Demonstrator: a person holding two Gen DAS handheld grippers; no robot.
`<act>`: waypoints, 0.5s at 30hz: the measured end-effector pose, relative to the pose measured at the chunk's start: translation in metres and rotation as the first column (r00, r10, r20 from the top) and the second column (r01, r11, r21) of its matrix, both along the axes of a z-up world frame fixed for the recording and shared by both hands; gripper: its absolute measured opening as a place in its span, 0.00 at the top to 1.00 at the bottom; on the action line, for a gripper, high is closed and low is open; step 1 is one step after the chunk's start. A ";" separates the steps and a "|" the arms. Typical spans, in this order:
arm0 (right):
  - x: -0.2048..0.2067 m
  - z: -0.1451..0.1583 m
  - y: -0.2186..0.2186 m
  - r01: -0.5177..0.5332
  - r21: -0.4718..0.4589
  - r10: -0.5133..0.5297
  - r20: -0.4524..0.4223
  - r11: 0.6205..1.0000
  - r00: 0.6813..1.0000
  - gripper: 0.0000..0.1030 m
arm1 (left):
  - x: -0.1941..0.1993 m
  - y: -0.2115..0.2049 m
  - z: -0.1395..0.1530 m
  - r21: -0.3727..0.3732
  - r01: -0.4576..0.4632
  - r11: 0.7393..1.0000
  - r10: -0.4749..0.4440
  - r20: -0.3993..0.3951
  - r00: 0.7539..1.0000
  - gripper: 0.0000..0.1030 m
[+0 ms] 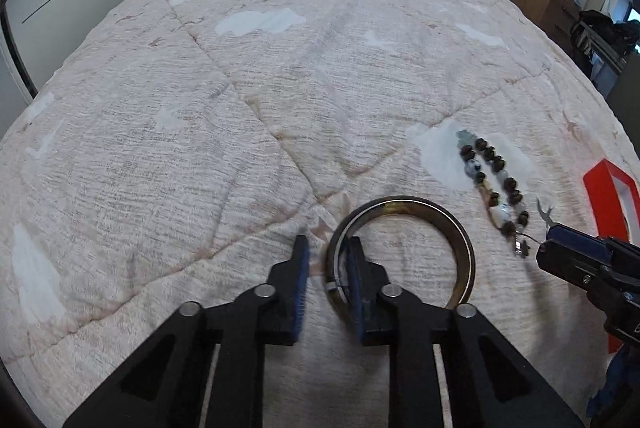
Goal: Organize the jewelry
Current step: 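Grasp the dark brown bangle with the left tool while the right tool grasps the beaded bracelet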
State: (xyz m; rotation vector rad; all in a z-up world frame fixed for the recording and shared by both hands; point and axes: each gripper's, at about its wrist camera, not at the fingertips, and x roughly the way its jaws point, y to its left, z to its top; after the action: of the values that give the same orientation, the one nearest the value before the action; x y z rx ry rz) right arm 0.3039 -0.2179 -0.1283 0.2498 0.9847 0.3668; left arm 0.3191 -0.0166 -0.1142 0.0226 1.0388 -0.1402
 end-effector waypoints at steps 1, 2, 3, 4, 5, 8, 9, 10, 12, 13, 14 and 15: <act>0.004 -0.002 0.003 -0.003 0.002 0.003 0.001 1.000 1.000 0.66 | 0.002 0.004 -0.002 0.002 -0.010 1.000 0.010 -0.002 1.000 0.87; 0.008 -0.004 0.005 -0.007 0.006 0.007 0.003 1.000 1.000 0.66 | 0.004 0.007 -0.003 -0.005 -0.017 1.000 0.017 -0.004 1.000 0.87; 0.012 -0.005 0.008 -0.011 0.007 0.011 0.005 1.000 1.000 0.66 | 0.006 0.011 -0.004 -0.021 -0.023 1.000 0.023 -0.007 1.000 0.87; 0.016 -0.007 0.010 -0.014 0.004 0.014 0.008 1.000 1.000 0.66 | 0.007 0.014 -0.005 -0.031 -0.026 0.999 0.026 -0.006 1.000 0.87; 0.020 -0.009 0.013 -0.015 -0.001 0.015 0.011 1.000 1.000 0.66 | 0.007 0.015 -0.006 -0.036 -0.026 0.999 0.026 -0.003 1.000 0.87; 0.032 -0.015 0.020 -0.019 -0.005 0.020 0.008 1.000 1.000 0.66 | 0.008 0.016 -0.008 -0.044 -0.024 0.999 0.025 0.002 1.000 0.87; 0.035 -0.017 0.023 -0.020 -0.011 0.020 0.009 1.000 1.000 0.66 | 0.008 0.016 -0.008 -0.048 -0.026 0.999 0.026 0.003 1.000 0.87; 0.038 -0.019 0.026 -0.021 -0.018 0.021 0.010 1.000 1.000 0.66 | 0.008 0.017 -0.009 -0.053 -0.027 0.998 0.028 0.003 1.000 0.87; 0.041 -0.021 0.031 -0.022 -0.033 0.022 0.017 0.999 1.000 0.67 | 0.009 0.017 -0.009 -0.056 -0.028 0.998 0.029 0.005 1.000 0.87; 0.042 -0.021 0.033 -0.023 -0.042 0.024 0.020 0.999 1.000 0.70 | 0.009 0.016 -0.008 -0.058 -0.026 0.998 0.027 0.008 1.000 0.89; 0.041 -0.021 0.035 -0.026 -0.050 0.028 0.026 0.998 0.999 0.83 | 0.007 0.016 -0.007 -0.068 -0.023 0.997 0.024 0.015 1.000 0.89; 0.040 -0.021 0.036 -0.030 -0.054 0.031 0.024 0.998 0.999 0.84 | 0.005 0.016 -0.006 -0.079 -0.021 0.997 0.023 0.021 1.000 0.90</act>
State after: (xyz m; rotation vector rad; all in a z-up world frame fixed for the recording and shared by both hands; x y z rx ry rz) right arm 0.3442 -0.1820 -0.1492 0.1817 0.9736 0.3703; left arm 0.3243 -0.0004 -0.1198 -0.0591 1.0110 -0.1604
